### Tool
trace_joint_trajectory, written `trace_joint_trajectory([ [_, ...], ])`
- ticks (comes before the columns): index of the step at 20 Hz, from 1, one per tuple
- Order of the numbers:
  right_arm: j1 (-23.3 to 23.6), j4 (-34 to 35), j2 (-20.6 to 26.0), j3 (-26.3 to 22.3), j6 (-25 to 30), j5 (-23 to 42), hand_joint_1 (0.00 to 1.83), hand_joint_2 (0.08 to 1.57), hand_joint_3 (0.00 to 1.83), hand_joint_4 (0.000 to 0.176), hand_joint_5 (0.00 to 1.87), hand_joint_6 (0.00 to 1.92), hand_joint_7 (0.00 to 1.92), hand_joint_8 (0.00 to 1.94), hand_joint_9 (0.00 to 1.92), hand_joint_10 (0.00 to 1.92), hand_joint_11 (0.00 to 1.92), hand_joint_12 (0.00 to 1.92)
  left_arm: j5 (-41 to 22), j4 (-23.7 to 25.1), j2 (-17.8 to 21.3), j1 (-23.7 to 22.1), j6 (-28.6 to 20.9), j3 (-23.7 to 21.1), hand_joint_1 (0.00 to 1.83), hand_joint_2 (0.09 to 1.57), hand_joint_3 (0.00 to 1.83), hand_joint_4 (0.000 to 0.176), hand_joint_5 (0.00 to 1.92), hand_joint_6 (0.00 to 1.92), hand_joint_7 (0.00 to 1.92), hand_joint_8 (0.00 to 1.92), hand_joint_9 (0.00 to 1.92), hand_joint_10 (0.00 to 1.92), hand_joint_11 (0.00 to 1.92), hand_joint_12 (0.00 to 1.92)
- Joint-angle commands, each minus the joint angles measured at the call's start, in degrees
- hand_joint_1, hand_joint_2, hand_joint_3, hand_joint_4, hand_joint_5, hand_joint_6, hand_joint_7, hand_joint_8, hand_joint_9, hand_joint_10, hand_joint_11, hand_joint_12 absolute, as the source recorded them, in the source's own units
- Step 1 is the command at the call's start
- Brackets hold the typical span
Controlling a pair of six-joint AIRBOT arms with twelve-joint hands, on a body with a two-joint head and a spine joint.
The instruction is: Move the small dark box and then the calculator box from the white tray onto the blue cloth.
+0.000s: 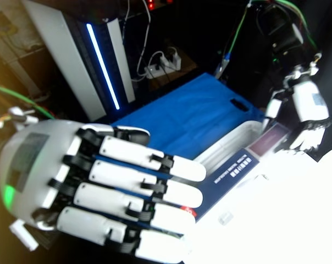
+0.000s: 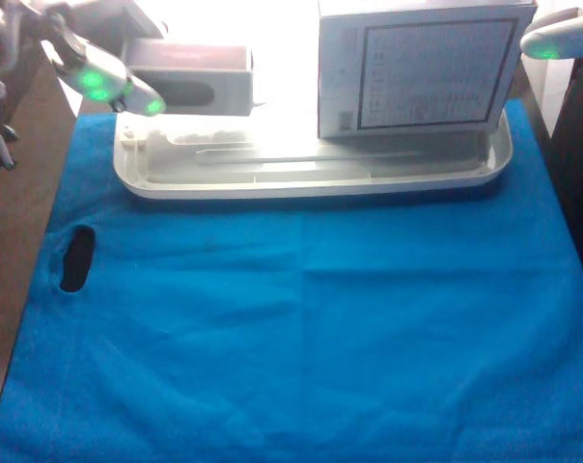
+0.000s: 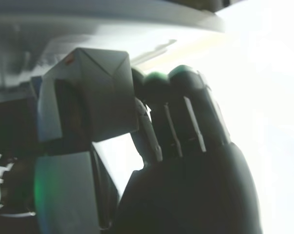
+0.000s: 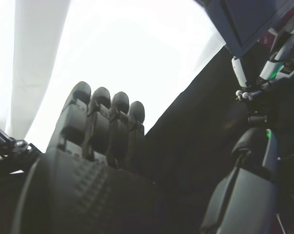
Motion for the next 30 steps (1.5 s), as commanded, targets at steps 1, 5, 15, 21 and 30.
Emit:
trace_joint_trajectory([
  [1,0.5,1.4,-0.2,0.0,0.3,6.8,0.87,0.61,0.00,0.000,0.43,0.00,0.39,0.00,0.29,0.00,0.11,0.15,-5.2,-2.6,0.8,-1.0,-2.4,-0.5,1.15,1.02,0.00,0.000,1.19,0.62,0.55,1.24,0.33,1.45,0.10,1.80],
  [5,0.3,1.4,-0.5,0.0,0.3,6.8,0.86,0.60,0.00,0.000,0.41,0.00,0.39,0.01,0.30,0.01,0.14,0.16,-9.1,-3.4,6.8,-1.3,-2.4,-6.8,1.23,1.14,0.00,0.000,1.09,0.81,0.74,1.31,0.38,0.85,0.00,1.43],
  [15,-0.1,2.0,-0.7,0.0,0.3,6.8,0.87,0.62,0.00,0.000,0.40,0.00,0.40,0.01,0.28,0.01,0.14,0.15,-18.6,-5.3,16.1,5.3,1.1,-20.5,1.11,1.11,0.00,0.000,1.02,0.91,0.61,1.20,0.42,1.18,0.19,1.66],
  [21,-0.2,2.2,-0.8,0.1,0.3,6.7,0.92,0.59,0.00,0.000,0.37,0.00,0.37,0.00,0.26,0.00,0.06,0.11,-20.2,-5.3,18.1,9.4,4.2,-25.7,1.10,1.07,0.00,0.026,1.08,0.83,0.72,1.38,0.51,1.61,0.33,1.91],
  [30,-0.2,2.3,-1.2,0.2,0.3,6.7,0.95,0.58,0.00,0.000,0.36,0.00,0.35,0.01,0.25,0.00,0.09,0.13,-18.9,-0.4,18.0,11.3,4.7,-28.7,1.21,1.04,0.00,0.000,1.19,0.60,0.83,1.16,0.64,1.25,0.27,1.67],
])
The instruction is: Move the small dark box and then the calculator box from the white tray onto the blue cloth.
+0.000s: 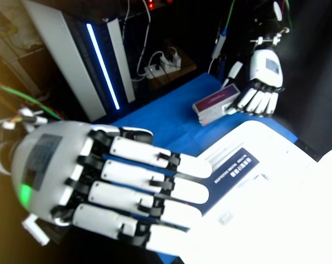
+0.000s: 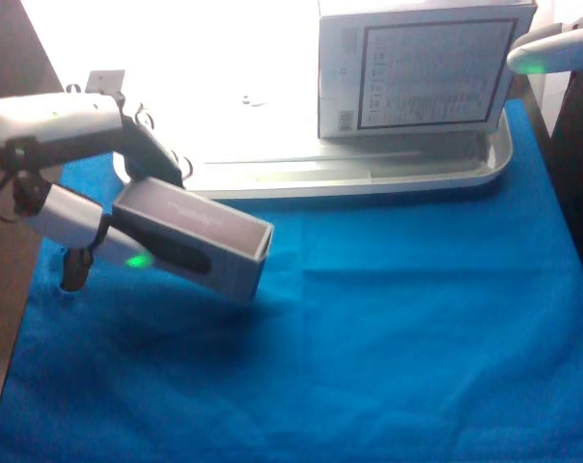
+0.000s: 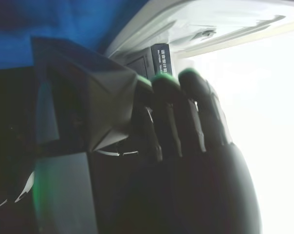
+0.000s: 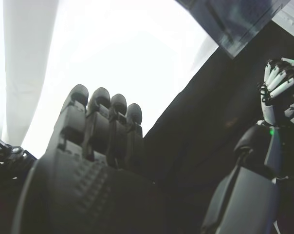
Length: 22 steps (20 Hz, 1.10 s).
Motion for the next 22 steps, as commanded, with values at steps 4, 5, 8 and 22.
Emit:
trace_joint_trajectory([
  [4,0.5,1.4,-0.1,0.3,0.2,6.8,0.94,0.58,0.00,0.016,0.36,0.00,0.36,0.01,0.26,0.00,0.08,0.12,-2.8,-0.5,-0.6,-0.1,-0.4,-0.4,1.25,1.04,0.00,0.000,1.28,0.41,0.99,1.03,0.74,0.96,0.41,1.43],
  [5,0.5,1.4,-0.1,0.3,0.2,6.8,0.94,0.58,0.00,0.013,0.36,0.00,0.35,0.00,0.25,0.00,0.07,0.12,-2.5,-0.2,-0.8,0.0,-0.4,-0.4,1.21,1.00,0.00,0.000,1.27,0.46,0.95,0.84,0.76,0.87,0.42,1.38],
  [8,0.5,1.4,-0.2,0.3,0.2,6.8,0.94,0.57,0.00,0.008,0.35,0.00,0.36,0.00,0.25,0.00,0.07,0.12,-2.0,0.5,-1.1,0.0,-0.4,-0.4,1.18,1.00,0.00,0.000,1.28,0.45,0.95,0.79,0.71,0.83,0.28,1.49],
  [22,0.5,1.4,-0.6,0.6,0.2,6.8,0.98,0.55,0.00,0.034,0.31,0.00,0.37,0.00,0.28,0.00,0.09,0.16,-3.0,1.7,0.7,0.0,-1.5,-1.9,0.89,0.74,0.00,0.000,0.80,0.00,0.82,0.00,0.73,0.06,0.25,0.91],
])
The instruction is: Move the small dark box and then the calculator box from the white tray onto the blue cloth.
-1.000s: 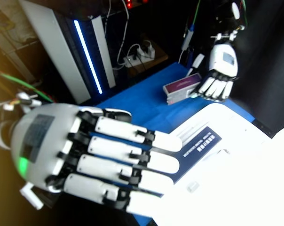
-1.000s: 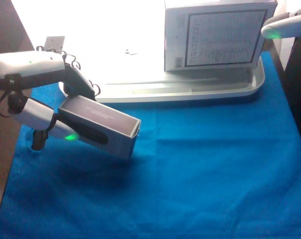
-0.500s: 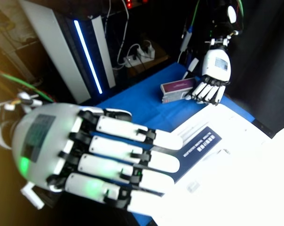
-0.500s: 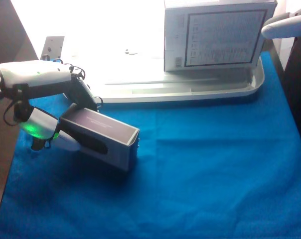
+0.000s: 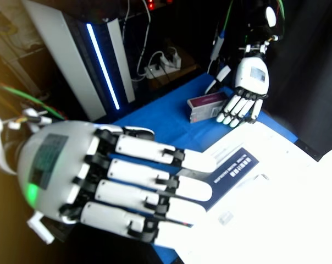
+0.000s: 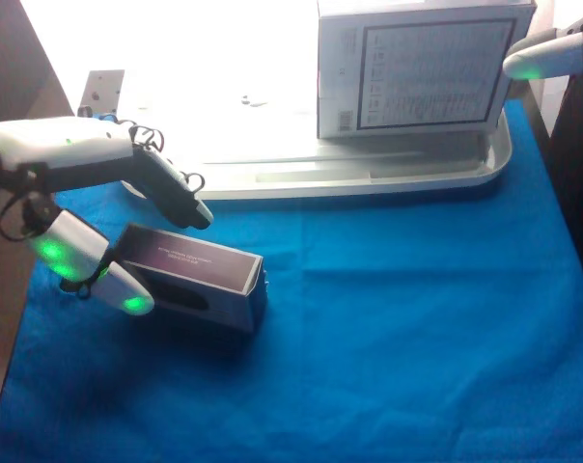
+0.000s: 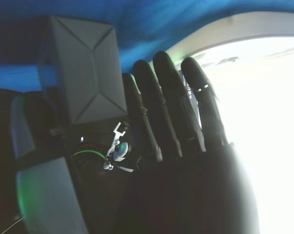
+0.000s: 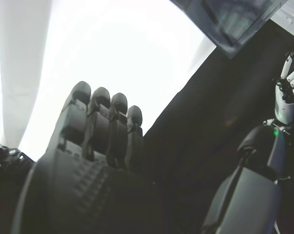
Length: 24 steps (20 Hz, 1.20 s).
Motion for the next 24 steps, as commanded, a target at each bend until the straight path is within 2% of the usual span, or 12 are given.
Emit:
trace_joint_trajectory([
  [1,0.5,1.3,-0.1,0.4,0.2,6.8,0.98,0.56,0.00,0.034,0.31,0.00,0.37,0.00,0.27,0.00,0.08,0.16,-4.3,-2.4,0.6,-0.6,-0.9,-0.4,0.86,0.74,0.00,0.000,0.79,0.00,0.81,0.00,0.73,0.06,0.24,0.90],
  [3,0.5,1.4,-0.2,0.5,0.2,6.8,0.98,0.57,0.00,0.047,0.30,0.00,0.36,0.00,0.27,0.00,0.06,0.16,-5.1,-2.4,1.4,-0.8,-0.9,-1.1,0.86,0.72,0.00,0.017,0.83,0.03,0.81,0.00,0.73,0.12,0.27,1.02],
  [4,0.5,1.4,-0.3,0.7,0.3,6.8,1.00,0.58,0.01,0.050,0.29,0.00,0.36,0.00,0.27,0.00,0.06,0.16,-5.4,-2.4,1.7,-1.4,-0.9,-1.2,0.82,0.72,0.00,0.038,0.79,0.13,0.80,0.01,0.58,0.51,0.30,1.08],
  [5,0.5,1.4,-0.4,0.8,0.4,6.8,1.01,0.58,0.01,0.051,0.28,0.00,0.36,0.00,0.27,0.00,0.06,0.16,-5.5,-2.4,1.8,-1.9,-0.9,-1.2,0.79,0.73,0.00,0.049,0.57,0.66,0.78,0.07,0.45,0.86,0.32,1.15],
  [7,0.5,1.4,-0.9,1.5,1.4,6.7,1.02,0.54,0.00,0.048,0.27,0.00,0.37,0.00,0.27,0.00,0.08,0.17,-5.7,-2.8,2.3,-3.4,-0.6,-0.9,0.76,0.72,0.00,0.032,0.34,1.10,0.47,0.87,0.42,1.09,0.42,1.23],
  [9,0.5,1.3,-1.0,2.5,2.3,6.3,1.00,0.52,0.00,0.053,0.24,0.00,0.35,0.00,0.25,0.00,0.07,0.18,-5.6,-5.3,2.9,-4.8,2.6,-1.0,0.71,0.69,0.00,0.059,0.27,0.98,0.37,0.93,0.41,1.11,0.39,1.34],
  [11,0.5,1.3,-1.8,3.8,2.4,4.4,1.02,0.50,0.00,0.045,0.21,0.00,0.32,0.00,0.22,0.00,0.09,0.19,-5.3,-9.0,3.7,-5.2,6.5,-0.9,0.66,0.72,0.00,0.074,0.22,0.44,0.32,0.49,0.33,0.80,0.19,1.47],
  [13,0.9,1.3,-3.6,5.6,2.6,2.2,1.01,0.52,0.00,0.066,0.24,0.00,0.28,0.00,0.25,0.00,0.01,0.49,-5.1,-13.9,3.8,-5.3,10.7,-0.2,0.62,0.76,0.00,0.117,0.11,0.04,0.23,0.04,0.29,0.16,0.01,1.22],
  [16,1.5,0.3,-8.4,11.6,8.3,-0.2,0.83,0.63,0.00,0.096,0.20,0.00,0.30,0.01,0.31,0.01,0.00,0.88,-4.3,-16.6,2.4,-6.1,12.2,1.9,0.56,0.76,0.00,0.169,0.00,0.00,0.00,0.00,0.02,0.00,0.00,0.33],
  [19,3.9,-2.8,-11.9,16.6,10.9,-5.7,0.76,0.75,0.01,0.119,0.15,0.00,0.25,0.00,0.19,0.01,0.00,0.63,-3.4,-17.3,0.7,-6.8,12.6,3.6,0.63,0.72,0.00,0.166,0.00,0.00,0.00,0.00,0.00,0.00,0.00,0.01],
  [22,6.7,-6.1,-13.4,18.5,10.9,-10.9,0.60,0.70,0.00,0.072,0.16,0.00,0.26,0.00,0.27,0.01,0.00,0.94,-3.5,-17.4,0.0,-6.9,12.6,4.0,0.62,0.70,0.00,0.171,0.00,0.00,0.00,0.00,0.00,0.00,0.00,0.00],
  [24,7.0,-6.7,-14.6,19.9,10.9,-13.1,0.55,0.67,0.00,0.089,0.19,0.00,0.32,0.01,0.30,0.01,0.00,1.02,-3.6,-17.4,-0.2,-7.1,12.6,4.0,0.55,0.74,0.01,0.150,0.00,0.00,0.00,0.00,0.00,0.00,0.04,0.02],
])
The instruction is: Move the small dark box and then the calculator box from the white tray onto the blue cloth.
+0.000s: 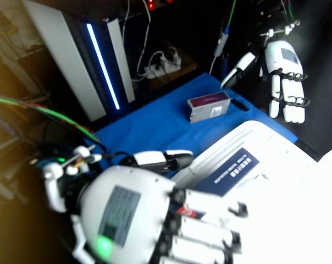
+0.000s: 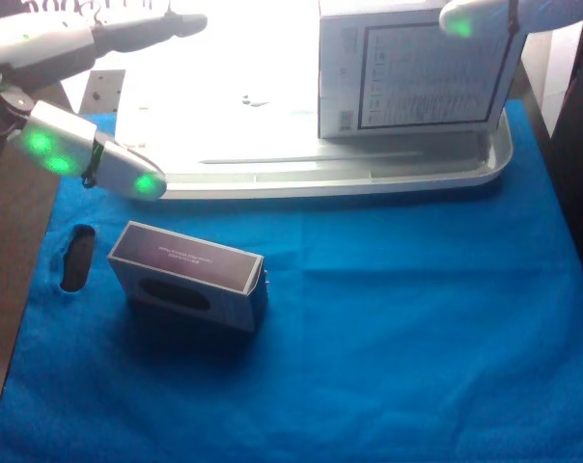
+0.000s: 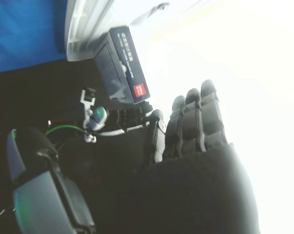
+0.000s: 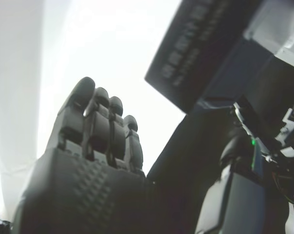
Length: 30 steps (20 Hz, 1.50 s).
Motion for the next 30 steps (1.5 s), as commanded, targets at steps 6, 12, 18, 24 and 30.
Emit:
trace_joint_trajectory([
  [6,0.7,-0.4,-2.5,2.3,0.4,0.0,0.62,0.67,0.00,0.082,0.23,0.00,0.33,0.01,0.32,0.01,0.00,1.03,-5.9,-2.7,-0.7,-1.2,0.1,0.3,0.50,0.76,0.01,0.152,0.00,0.00,0.00,0.00,0.02,0.00,0.04,0.03],
  [12,0.6,-2.7,-3.1,4.9,6.0,-0.9,0.91,0.74,0.00,0.000,0.52,0.01,0.58,0.01,0.56,0.03,0.20,0.95,-6.4,-2.7,-0.9,-1.2,0.1,0.2,0.52,0.74,0.00,0.140,0.00,0.00,0.00,0.00,0.00,0.00,0.00,0.19],
  [18,0.6,-3.1,-3.5,5.6,6.4,-1.1,1.28,1.00,0.00,0.000,1.23,0.45,1.29,0.56,1.41,0.11,1.07,1.12,-6.6,-2.8,-0.9,-1.1,0.1,0.2,0.49,0.75,0.00,0.132,0.00,0.00,0.00,0.00,0.00,0.00,0.00,0.21],
  [24,0.9,-7.3,-3.5,5.6,10.2,-1.2,1.30,1.03,0.00,0.000,1.12,0.53,1.29,0.66,1.36,0.45,1.14,1.18,-6.4,-2.8,-1.2,-0.8,0.1,0.4,0.50,0.73,0.00,0.139,0.00,0.00,0.00,0.00,0.00,0.00,0.00,0.23],
  [30,4.9,-15.0,-1.7,2.4,12.9,-1.2,1.16,1.11,0.00,0.000,1.00,0.93,1.46,0.07,1.35,0.58,1.12,1.27,-3.3,-4.8,-1.4,-0.7,3.0,1.2,0.52,0.74,0.00,0.143,0.00,0.00,0.00,0.00,0.00,0.00,0.00,0.03],
])
